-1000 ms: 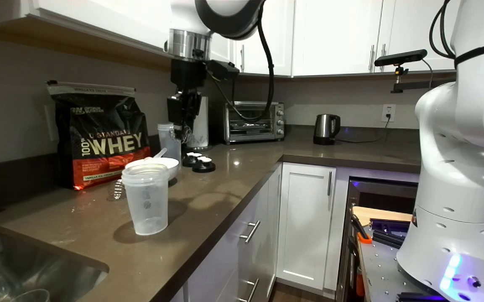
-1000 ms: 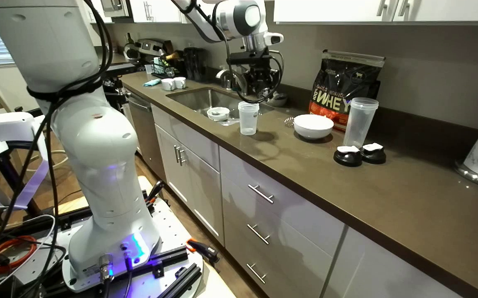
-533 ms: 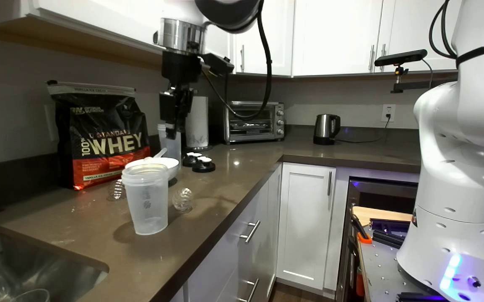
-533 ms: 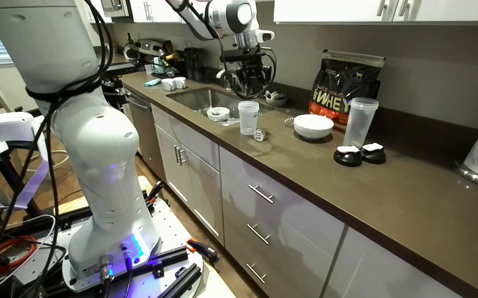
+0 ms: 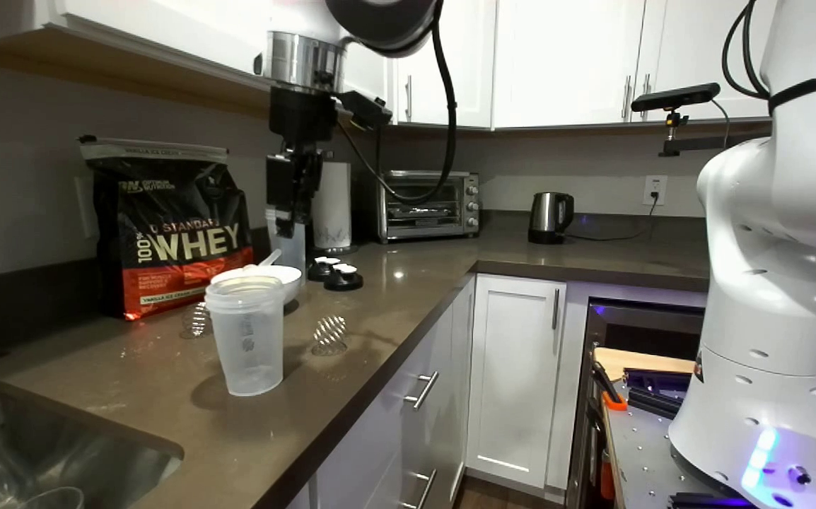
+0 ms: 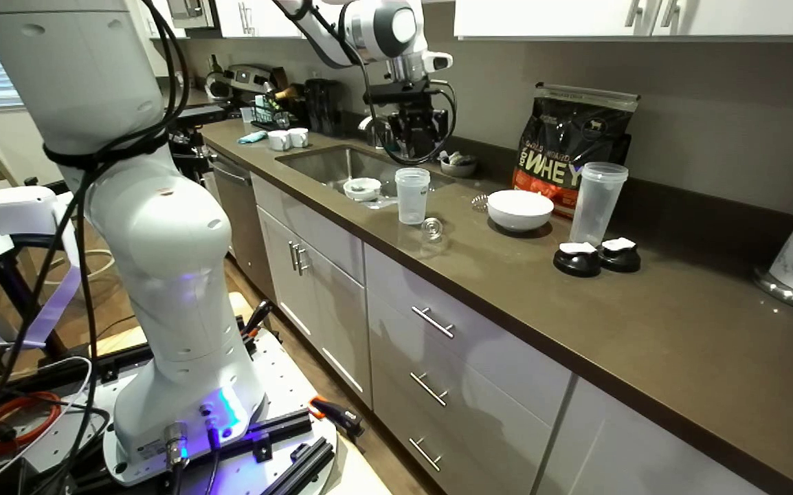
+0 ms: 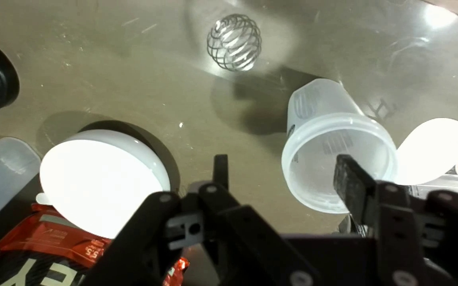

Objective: Pick up the silver blending ball on the right and place it inside the clear bottle on the left

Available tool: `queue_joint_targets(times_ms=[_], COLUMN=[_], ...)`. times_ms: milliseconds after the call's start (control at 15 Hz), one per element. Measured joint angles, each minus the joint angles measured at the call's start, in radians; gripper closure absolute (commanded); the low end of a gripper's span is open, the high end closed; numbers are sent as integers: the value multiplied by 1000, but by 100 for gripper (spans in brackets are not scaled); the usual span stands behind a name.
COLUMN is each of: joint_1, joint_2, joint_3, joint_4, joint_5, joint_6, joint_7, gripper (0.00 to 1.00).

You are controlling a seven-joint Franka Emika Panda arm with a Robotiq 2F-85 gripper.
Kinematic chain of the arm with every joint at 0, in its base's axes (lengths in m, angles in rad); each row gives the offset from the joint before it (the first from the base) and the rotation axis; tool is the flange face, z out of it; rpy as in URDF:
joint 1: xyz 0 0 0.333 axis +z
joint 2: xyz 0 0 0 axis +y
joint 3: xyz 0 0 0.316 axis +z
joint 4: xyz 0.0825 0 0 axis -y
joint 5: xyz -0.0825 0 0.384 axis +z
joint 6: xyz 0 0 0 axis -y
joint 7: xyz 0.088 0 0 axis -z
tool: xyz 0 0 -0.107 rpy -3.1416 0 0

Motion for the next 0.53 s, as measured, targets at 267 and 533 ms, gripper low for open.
queue_joint_targets(times_ms=[267,533], joint_1=[-26,-43], joint_2=[38,99], joint_3=[-34,-61], joint_4=[1,2], joint_5=[-1,-1], joint_6=[0,-4], joint_7=[0,1], gripper=[0,0])
